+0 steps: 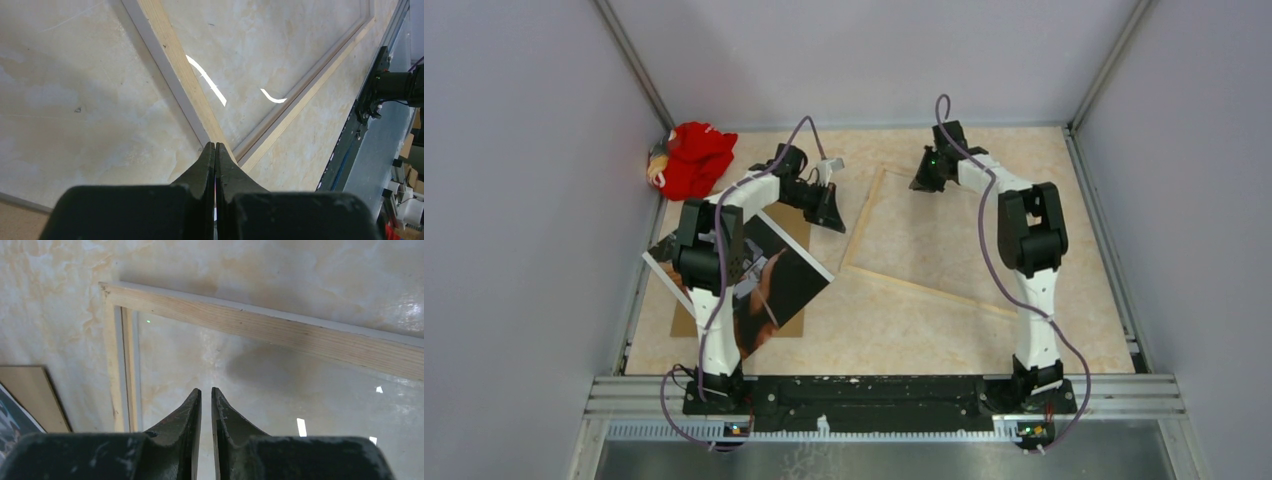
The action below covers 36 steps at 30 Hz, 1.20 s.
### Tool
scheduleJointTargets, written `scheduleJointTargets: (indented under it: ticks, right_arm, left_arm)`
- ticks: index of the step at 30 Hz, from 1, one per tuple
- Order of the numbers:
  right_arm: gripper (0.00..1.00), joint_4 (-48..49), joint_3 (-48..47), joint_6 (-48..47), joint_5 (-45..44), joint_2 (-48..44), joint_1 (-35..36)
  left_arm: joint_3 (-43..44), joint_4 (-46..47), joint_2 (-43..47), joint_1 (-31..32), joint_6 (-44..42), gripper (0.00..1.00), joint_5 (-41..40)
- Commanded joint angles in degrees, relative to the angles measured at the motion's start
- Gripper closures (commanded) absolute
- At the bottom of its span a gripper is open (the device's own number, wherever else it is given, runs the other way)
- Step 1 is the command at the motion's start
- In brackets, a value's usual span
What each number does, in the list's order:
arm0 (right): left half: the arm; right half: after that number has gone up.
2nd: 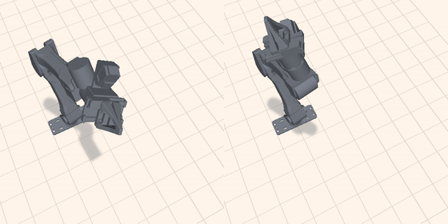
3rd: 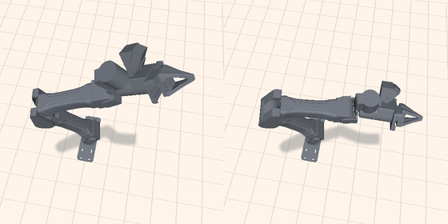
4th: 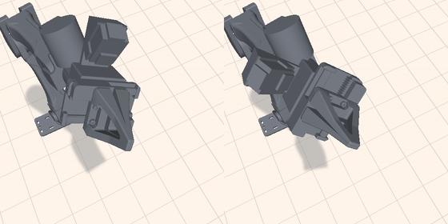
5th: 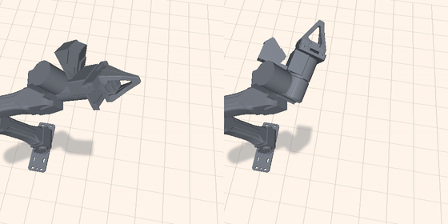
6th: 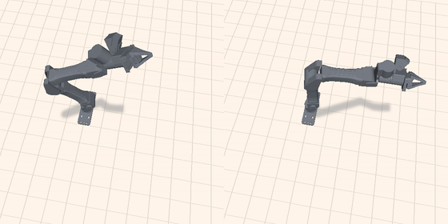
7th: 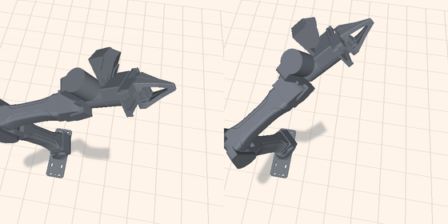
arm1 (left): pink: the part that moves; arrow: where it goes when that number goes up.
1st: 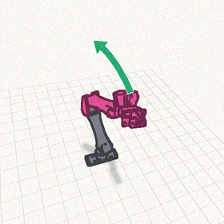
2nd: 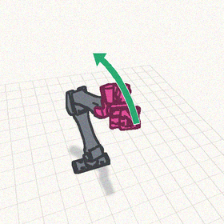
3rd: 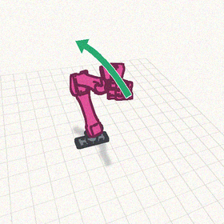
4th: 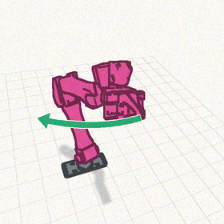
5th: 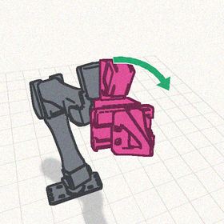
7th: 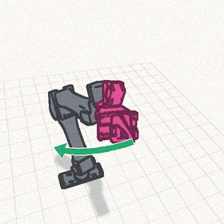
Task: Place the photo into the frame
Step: Adjust the photo frame item on the photo frame, then adjust the photo frame at the center of the board.
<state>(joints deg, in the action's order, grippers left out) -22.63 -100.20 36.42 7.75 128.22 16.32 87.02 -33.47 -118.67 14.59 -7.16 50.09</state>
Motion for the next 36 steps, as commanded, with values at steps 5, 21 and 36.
scheduleJointTargets:
  ticks: [5, 21, 36]
  right_arm:
    - [0.73, 0.71, 1.35, -3.18, 0.94, -10.41, -3.27]
    - [0.27, -9.85, -8.1, -13.15, -6.74, -0.09, -14.7]
    - [0.44, -3.74, 13.22, -8.34, -7.91, -7.6, -17.62]
  left_arm:
    - [-0.11, 2.35, -1.95, 2.1, 0.78, 0.92, 1.14]
    - [5.14, 0.81, -6.91, 5.62, -3.32, 0.76, -6.59]
    - [21.25, 0.45, -17.36, 6.69, -5.5, 0.94, -18.73]
